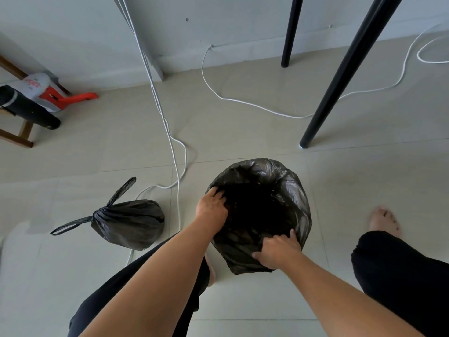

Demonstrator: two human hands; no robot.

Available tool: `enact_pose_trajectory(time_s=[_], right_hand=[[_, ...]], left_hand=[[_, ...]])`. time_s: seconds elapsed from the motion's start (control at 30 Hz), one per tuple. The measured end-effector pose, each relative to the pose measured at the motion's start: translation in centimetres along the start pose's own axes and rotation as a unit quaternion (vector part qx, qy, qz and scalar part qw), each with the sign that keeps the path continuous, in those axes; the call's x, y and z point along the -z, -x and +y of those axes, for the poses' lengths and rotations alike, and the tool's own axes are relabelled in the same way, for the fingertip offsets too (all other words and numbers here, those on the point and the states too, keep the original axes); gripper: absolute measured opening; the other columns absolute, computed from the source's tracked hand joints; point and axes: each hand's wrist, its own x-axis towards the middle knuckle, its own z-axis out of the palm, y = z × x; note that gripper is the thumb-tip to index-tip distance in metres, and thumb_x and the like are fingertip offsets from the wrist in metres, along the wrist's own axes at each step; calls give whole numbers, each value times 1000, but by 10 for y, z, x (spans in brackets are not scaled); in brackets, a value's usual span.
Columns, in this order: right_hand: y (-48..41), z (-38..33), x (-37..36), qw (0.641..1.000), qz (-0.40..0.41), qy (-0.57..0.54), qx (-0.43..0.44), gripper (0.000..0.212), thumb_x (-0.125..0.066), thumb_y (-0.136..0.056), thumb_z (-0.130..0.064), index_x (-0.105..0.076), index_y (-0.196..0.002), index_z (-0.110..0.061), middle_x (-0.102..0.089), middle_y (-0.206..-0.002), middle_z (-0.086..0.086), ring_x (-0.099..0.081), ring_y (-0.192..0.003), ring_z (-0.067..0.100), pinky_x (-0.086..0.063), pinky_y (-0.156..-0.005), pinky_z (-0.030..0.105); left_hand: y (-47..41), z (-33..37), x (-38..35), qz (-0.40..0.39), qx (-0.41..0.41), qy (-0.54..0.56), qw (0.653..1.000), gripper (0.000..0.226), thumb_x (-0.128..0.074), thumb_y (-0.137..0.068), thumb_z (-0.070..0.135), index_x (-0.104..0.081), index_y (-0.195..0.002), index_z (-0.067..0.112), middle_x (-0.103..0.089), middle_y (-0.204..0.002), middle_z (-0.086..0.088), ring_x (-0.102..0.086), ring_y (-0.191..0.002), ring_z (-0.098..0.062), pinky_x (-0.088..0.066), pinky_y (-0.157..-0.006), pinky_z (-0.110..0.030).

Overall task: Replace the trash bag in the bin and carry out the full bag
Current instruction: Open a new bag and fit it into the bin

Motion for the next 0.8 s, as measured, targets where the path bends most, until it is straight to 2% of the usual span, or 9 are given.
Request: enact_pose_trajectory(time_s=[0.13, 0.2, 0.27, 0.33, 0.37, 0.5, 0.63, 0.73, 0.8], right_hand=[[-2, 18, 14, 996, -18, 87, 31, 69, -34, -86, -70, -58, -128, -20, -60, -129, 7, -48, -126, 29, 6, -117, 54], [-3, 25, 28, 991, -19, 126, 41, 63, -41, -84, -68, -61, -123, -22, -64, -123, 4, -51, -122, 27, 10, -117, 53], [-3, 28, 43, 987, 4, 153, 53, 46, -52, -82, -52, -65, -114, -21, -66, -113, 3, -55, -115, 27, 7, -119, 52], [-1, 25, 54, 986, 46, 150, 62, 33, -54, -80, -30, -66, -109, -19, -65, -106, 5, -56, -110, 27, 3, -120, 52], [-1, 21, 56, 987, 69, 133, 64, 33, -54, -80, -24, -64, -111, -18, -64, -108, 7, -55, -111, 28, 1, -120, 52], [1, -4, 48, 994, 100, 21, 45, 44, -46, -85, -24, -52, -127, -13, -56, -127, 14, -46, -124, 34, -6, -119, 56], [3, -9, 24, 997, 71, 21, 19, 48, -41, -89, -32, -47, -134, -14, -49, -136, 14, -40, -130, 35, 8, -115, 61], [2, 4, 15, 996, 68, 64, 13, 59, -35, -93, -52, -46, -138, -16, -50, -140, 13, -40, -133, 33, 17, -112, 58], [2, 14, 12, 991, 83, 100, 19, 71, -29, -90, -67, -50, -136, -17, -54, -136, 12, -42, -131, 31, 18, -113, 56]], left_hand=[[7, 12, -16, -33, 20, -21, 999, 60, -44, -90, 51, -41, -145, 29, -25, -158, -2, -5, -148, -27, 6, -118, -49], [10, 24, -15, -58, 27, -2, 998, 61, -42, -90, 53, -43, -144, 27, -36, -152, -2, -18, -145, -28, -1, -118, -49], [13, 33, -8, -73, 28, 29, 996, 52, -48, -88, 51, -54, -133, 26, -55, -132, -2, -42, -128, -27, -18, -110, -45], [15, 36, 4, -51, 25, 67, 996, 39, -53, -87, 44, -62, -120, 24, -63, -112, -2, -54, -108, -25, -31, -97, -40], [15, 34, 10, -25, 22, 76, 997, 36, -53, -88, 40, -62, -118, 23, -62, -110, -3, -54, -105, -25, -33, -93, -39], [8, 18, 21, 69, -1, 56, 996, 32, -50, -92, 30, -60, -121, 20, -54, -120, -5, -47, -112, -25, -34, -92, -37], [1, 4, 16, 52, -17, 35, 998, 32, -52, -92, 30, -61, -123, 23, -53, -129, 0, -41, -124, -24, -27, -105, -42], [-2, -1, 1, -4, 4, 29, 1000, 47, -53, -91, 38, -52, -136, 27, -40, -150, 1, -22, -144, -25, -4, -118, -49], [-2, 0, -9, -41, 17, 3, 999, 59, -51, -90, 46, -40, -146, 28, -22, -160, 0, -4, -149, -26, 11, -118, -51]])
